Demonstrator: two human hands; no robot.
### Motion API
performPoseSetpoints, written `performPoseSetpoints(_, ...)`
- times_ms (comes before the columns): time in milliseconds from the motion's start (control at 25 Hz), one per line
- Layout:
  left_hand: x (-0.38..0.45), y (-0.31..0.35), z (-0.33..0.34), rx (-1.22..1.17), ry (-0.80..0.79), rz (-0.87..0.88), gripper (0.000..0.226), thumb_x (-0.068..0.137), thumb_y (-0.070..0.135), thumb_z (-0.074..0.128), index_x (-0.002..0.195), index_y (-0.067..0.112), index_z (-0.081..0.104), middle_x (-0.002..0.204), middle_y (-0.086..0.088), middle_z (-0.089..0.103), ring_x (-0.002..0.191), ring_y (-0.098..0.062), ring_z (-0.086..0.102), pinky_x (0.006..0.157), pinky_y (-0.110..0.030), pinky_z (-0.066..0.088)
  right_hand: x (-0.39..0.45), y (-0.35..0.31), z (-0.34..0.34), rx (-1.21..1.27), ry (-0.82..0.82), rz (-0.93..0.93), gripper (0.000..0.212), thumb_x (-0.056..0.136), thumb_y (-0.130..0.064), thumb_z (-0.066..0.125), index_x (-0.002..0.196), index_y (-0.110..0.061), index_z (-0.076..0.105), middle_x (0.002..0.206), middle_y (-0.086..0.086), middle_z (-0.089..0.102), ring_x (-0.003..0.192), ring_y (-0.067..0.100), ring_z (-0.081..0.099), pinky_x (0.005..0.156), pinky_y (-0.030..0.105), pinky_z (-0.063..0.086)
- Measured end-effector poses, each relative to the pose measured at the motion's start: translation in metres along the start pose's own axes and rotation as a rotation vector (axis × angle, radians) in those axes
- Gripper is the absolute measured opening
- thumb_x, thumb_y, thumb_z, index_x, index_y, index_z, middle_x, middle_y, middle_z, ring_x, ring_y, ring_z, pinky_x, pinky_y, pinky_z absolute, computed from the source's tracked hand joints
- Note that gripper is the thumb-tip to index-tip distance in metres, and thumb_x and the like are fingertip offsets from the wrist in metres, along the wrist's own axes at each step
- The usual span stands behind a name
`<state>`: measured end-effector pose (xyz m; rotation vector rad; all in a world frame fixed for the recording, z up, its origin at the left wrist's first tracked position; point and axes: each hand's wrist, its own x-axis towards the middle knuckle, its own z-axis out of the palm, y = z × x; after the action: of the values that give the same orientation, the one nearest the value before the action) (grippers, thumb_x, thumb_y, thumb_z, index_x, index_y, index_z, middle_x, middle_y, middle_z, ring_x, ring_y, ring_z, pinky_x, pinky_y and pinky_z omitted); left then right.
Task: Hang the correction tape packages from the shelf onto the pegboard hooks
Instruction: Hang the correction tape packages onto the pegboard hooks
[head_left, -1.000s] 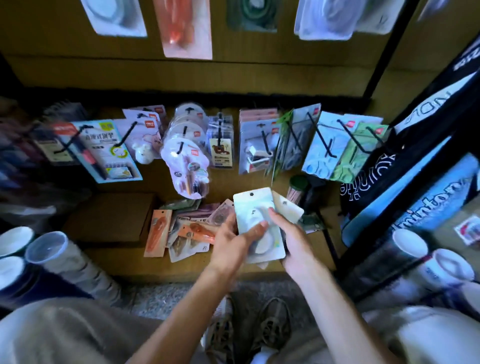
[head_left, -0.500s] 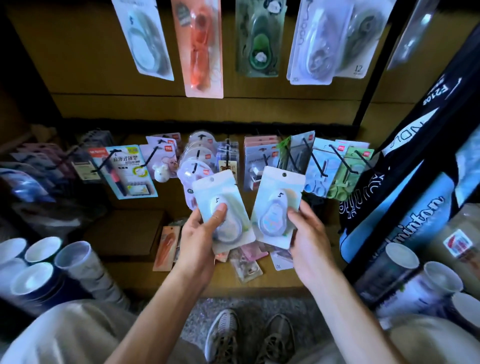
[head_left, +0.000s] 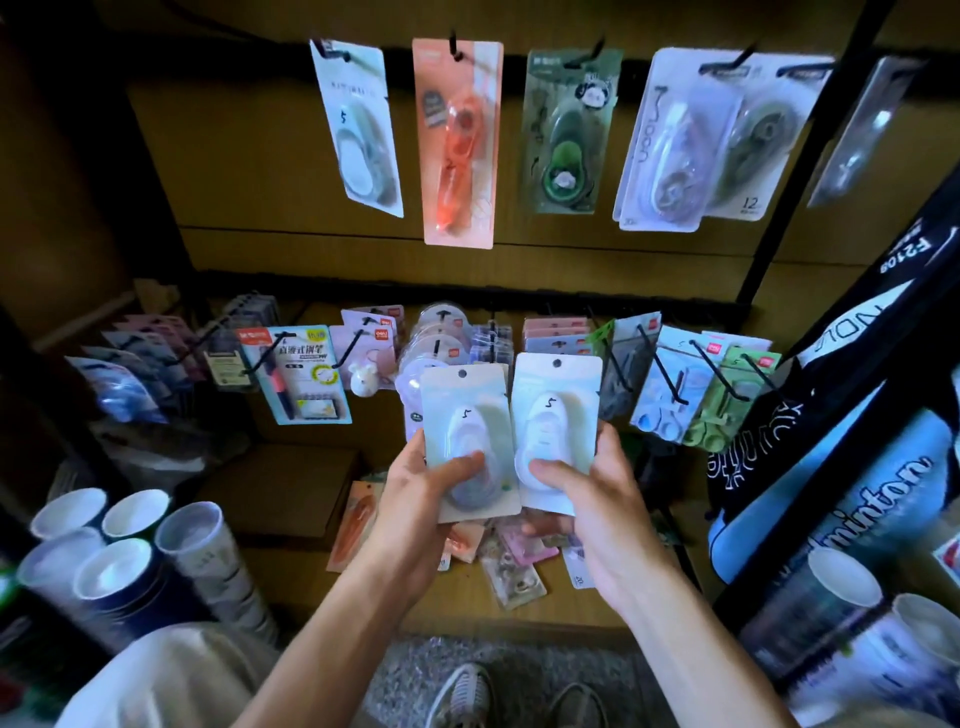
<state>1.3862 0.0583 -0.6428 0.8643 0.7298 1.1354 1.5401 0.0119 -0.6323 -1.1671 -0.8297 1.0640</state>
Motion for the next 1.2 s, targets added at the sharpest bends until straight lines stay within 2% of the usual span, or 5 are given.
performPoseSetpoints(160,0.002,0.029,-0.001,0.092,-0.014,0.147,0.037,0.087,0.009,0.066,0.123,0.013,0.062,0.118,-0.014,0.071,0.105,-0.035,0.069,0.094,-0.059,0.05,0.002,-0.023,0.009,0.083,-0.02,-0.085,0.039,0.082,0.001,0.07,0.115,-0.019,0.061,0.101,0.005,0.076,0.087,0.024,0.074,0.063,0.039,0.062)
performPoseSetpoints(280,0.013,0.078,-0.003,0.075,0.058,0.302,0.041,0.078,0.015,0.07,0.119,0.01,0.064,0.114,-0.014,0.073,0.096,-0.028,0.071,0.078,-0.039,0.059,0.006,-0.043,0.027,0.131,-0.035,-0.162,0.032,0.079,-0.007,0.072,0.109,-0.016,0.066,0.097,0.006,0.077,0.082,0.023,0.075,0.061,0.035,0.061)
performPoseSetpoints(360,0.019,0.112,-0.006,0.086,0.065,0.4,0.037,0.077,0.016,0.074,0.113,0.01,0.067,0.11,-0.014,0.074,0.09,-0.027,0.069,0.072,-0.035,0.057,0.009,-0.053,0.039,0.144,-0.076,-0.188,0.029,0.078,-0.012,0.072,0.106,-0.016,0.068,0.094,0.006,0.077,0.079,0.022,0.074,0.058,0.034,0.061)
performPoseSetpoints(600,0.03,0.176,-0.008,0.075,0.017,0.538,0.038,0.081,0.022,0.066,0.115,0.007,0.065,0.107,-0.014,0.072,0.088,-0.025,0.07,0.076,-0.038,0.059,0.011,-0.065,0.064,0.14,-0.114,-0.188,0.021,0.082,-0.016,0.069,0.102,-0.015,0.069,0.093,0.01,0.077,0.075,0.024,0.074,0.047,0.029,0.055)
performPoseSetpoints(1200,0.079,0.205,0.008,0.153,0.088,0.513,0.022,0.09,0.023,0.068,0.109,0.012,0.067,0.105,-0.007,0.076,0.091,-0.024,0.071,0.079,-0.04,0.059,0.008,-0.064,0.053,0.098,-0.089,-0.138,0.029,0.077,-0.021,0.071,0.105,-0.019,0.069,0.097,0.005,0.078,0.081,0.026,0.075,0.052,0.035,0.059)
